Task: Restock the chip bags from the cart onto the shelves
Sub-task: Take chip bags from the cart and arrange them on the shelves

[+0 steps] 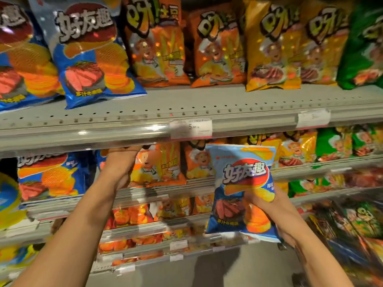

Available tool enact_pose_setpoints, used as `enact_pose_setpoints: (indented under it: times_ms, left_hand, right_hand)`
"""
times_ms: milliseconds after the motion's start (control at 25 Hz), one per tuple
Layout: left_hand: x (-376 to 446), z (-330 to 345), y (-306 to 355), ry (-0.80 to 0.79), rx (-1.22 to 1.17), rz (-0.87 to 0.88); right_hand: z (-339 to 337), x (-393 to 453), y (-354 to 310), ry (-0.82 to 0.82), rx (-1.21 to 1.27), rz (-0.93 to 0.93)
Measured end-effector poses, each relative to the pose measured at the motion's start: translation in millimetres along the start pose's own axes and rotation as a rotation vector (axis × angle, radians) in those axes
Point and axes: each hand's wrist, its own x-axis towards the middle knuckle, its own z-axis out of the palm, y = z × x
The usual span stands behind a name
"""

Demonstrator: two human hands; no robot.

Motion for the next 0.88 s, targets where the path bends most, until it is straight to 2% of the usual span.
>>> enact_pose_setpoints:
  times_ms: [80, 200, 320, 440, 560, 880]
  left_hand:
    - [1, 1, -4, -0.003, -0.041, -0.024]
    - [9, -1, -6, -0.039, 0.032, -0.123]
    - [13, -6, 4, -0.187, 0.140, -0.211]
    - [9, -24, 6, -0.249, 0.209, -0.176]
    - [-1, -35, -4, -0.239, 0.306, -0.177]
    - [12, -28, 13, -0.181, 0.275, -0.180]
  right_hand:
    - [1, 3, 5, -0.029, -0.016, 0.007]
    - [4, 5, 16, -0.032, 0.032, 0.001]
    - [7, 4, 26, -0.073, 0.032, -0.039]
    - [14, 7, 31, -0.022, 0.001, -0.042]
    - [23, 10, 35, -0.005, -0.014, -0.034]
    - [38, 7, 34, -0.010, 0.061, -0.051]
